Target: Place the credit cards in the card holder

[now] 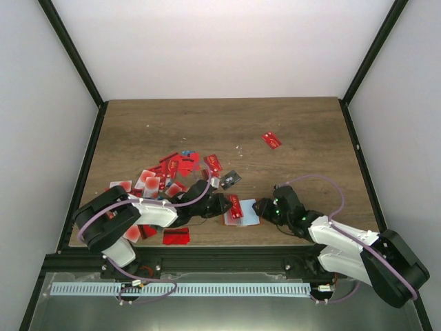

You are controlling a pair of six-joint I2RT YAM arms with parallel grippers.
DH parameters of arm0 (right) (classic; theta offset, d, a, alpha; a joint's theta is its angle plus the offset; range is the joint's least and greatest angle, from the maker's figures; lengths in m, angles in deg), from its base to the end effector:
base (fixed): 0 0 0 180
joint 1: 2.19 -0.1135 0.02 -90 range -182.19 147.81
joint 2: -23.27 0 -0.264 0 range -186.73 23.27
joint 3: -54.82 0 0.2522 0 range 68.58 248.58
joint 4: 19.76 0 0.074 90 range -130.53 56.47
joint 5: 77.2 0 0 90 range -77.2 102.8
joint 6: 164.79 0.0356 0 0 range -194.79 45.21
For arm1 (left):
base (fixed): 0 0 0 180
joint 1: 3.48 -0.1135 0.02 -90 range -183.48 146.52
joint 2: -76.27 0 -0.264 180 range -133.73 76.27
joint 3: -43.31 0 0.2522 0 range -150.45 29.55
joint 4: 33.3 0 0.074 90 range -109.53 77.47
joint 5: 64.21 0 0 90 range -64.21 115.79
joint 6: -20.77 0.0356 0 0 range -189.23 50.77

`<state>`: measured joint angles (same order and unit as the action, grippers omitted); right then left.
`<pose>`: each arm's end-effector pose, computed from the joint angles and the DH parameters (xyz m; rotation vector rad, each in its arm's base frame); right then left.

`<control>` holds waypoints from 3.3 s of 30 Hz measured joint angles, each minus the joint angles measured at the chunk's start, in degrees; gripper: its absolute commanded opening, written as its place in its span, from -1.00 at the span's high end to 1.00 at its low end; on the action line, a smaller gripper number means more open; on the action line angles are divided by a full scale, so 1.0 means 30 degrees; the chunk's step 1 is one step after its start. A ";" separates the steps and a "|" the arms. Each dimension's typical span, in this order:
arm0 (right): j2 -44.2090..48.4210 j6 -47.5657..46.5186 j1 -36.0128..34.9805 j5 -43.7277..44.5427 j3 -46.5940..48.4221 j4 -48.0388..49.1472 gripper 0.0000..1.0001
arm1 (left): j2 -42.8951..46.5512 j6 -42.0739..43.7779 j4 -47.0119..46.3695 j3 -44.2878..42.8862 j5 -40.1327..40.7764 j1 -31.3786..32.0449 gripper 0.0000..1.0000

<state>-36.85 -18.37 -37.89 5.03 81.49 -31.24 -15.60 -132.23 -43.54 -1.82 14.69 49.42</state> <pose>0.1403 0.1068 0.1262 0.3876 2.5197 0.8815 0.1689 -0.2346 0.1289 -0.0994 2.5340 -1.2127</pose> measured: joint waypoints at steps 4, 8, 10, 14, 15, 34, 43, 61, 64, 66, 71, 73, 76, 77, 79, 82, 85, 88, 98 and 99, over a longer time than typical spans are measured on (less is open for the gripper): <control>-0.0036 0.0007 0.0000 -0.0029 0.0000 0.0051 0.08 | -0.0583 -0.0138 -0.0583 -0.0007 -0.0525 0.0007 0.92; -0.0153 0.0022 0.0000 -0.0044 0.0000 0.0211 0.08 | -0.0845 -0.0517 -0.1195 0.0000 -0.1064 0.0051 0.92; -0.0219 0.0058 0.0000 -0.0051 0.0000 0.0299 0.08 | -0.0845 -0.0678 -0.1435 0.0007 -0.1231 0.0080 0.92; -0.0313 0.0087 0.0000 -0.0124 -0.0007 0.0444 0.08 | -0.0911 -0.0940 -0.1770 0.0015 -0.1654 0.0204 0.92; -0.0350 0.0087 0.0000 -0.0168 -0.0007 0.0495 0.08 | -0.0984 -0.0954 -0.1851 0.0015 -0.1770 0.0240 0.92; -0.0612 0.0080 0.0000 -0.0415 -0.0007 0.0867 0.09 | -0.2594 -0.1020 -0.1953 -0.1056 -0.2047 0.0801 0.92; -0.0699 0.0080 0.0000 -0.0459 -0.0007 0.1013 0.08 | -0.3038 -0.1311 -0.2302 -0.1290 -0.1763 0.0860 0.92; -0.0787 0.0226 0.0000 -0.0444 -0.0007 0.1129 0.08 | -0.3147 -0.2251 -0.2557 -0.1290 -0.0248 0.1734 0.85; -0.0663 0.0291 0.0000 -0.0401 -0.0007 0.0998 0.07 | -0.3147 -0.2302 -0.2477 -0.1290 -0.0146 0.1814 0.61; -0.0532 0.0357 0.0000 -0.0386 -0.0007 0.0823 0.07 | -0.3140 -0.2266 -0.2244 -0.1290 -0.0051 0.1894 0.46; -0.0029 0.0379 0.0000 -0.0313 -0.0007 0.0102 0.06 | -0.3002 -0.1814 -0.2033 -0.1290 -0.0029 0.2076 0.25; 0.0160 0.0379 0.0000 -0.0248 0.0000 -0.0189 0.06 | -0.2871 -0.1610 -0.1887 -0.1290 -0.0051 0.2106 0.17; 0.0364 0.0372 0.0000 -0.0102 0.0000 -0.0495 0.05 | -0.2586 -0.1268 -0.1377 -0.1297 -0.0044 0.2120 0.11; 0.0444 0.0372 0.0000 -0.0036 0.0007 -0.0627 0.05 | -0.2397 -0.1071 -0.0984 -0.1326 -0.0036 0.2135 0.10; 0.0597 0.0372 0.0000 0.0109 0.0051 -0.0918 0.05 | -0.1974 -0.0765 -0.0138 -0.1421 0.0066 0.2135 0.05; 0.0714 0.0350 0.0000 0.0226 0.0124 -0.1253 0.07 | -0.1158 -0.0313 0.1122 -0.1472 0.0284 0.2135 -0.05; 0.0933 0.0226 0.0000 0.0306 0.0175 -0.1625 0.09 | -0.0437 0.0233 0.2565 -0.1821 0.0619 0.2157 -0.08; 0.1523 -0.0153 0.0000 0.0255 0.0175 -0.2018 0.09 | 0.0124 0.0831 0.3789 -0.2149 0.0911 0.2157 0.09; 0.3621 -0.2113 0.0000 -0.1880 0.0138 -0.1610 0.07 | 0.0342 0.3599 0.7162 -0.3956 0.1654 0.2215 0.86; 0.3563 -0.2222 0.0000 -0.2113 0.0138 -0.1537 0.07 | 0.0182 0.3716 0.7242 -0.4124 0.1668 0.2222 0.88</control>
<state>-26.16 -25.04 -37.89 -1.31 81.90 -35.85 -15.06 -121.08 -21.82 -14.19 19.70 56.09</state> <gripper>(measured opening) 0.464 0.104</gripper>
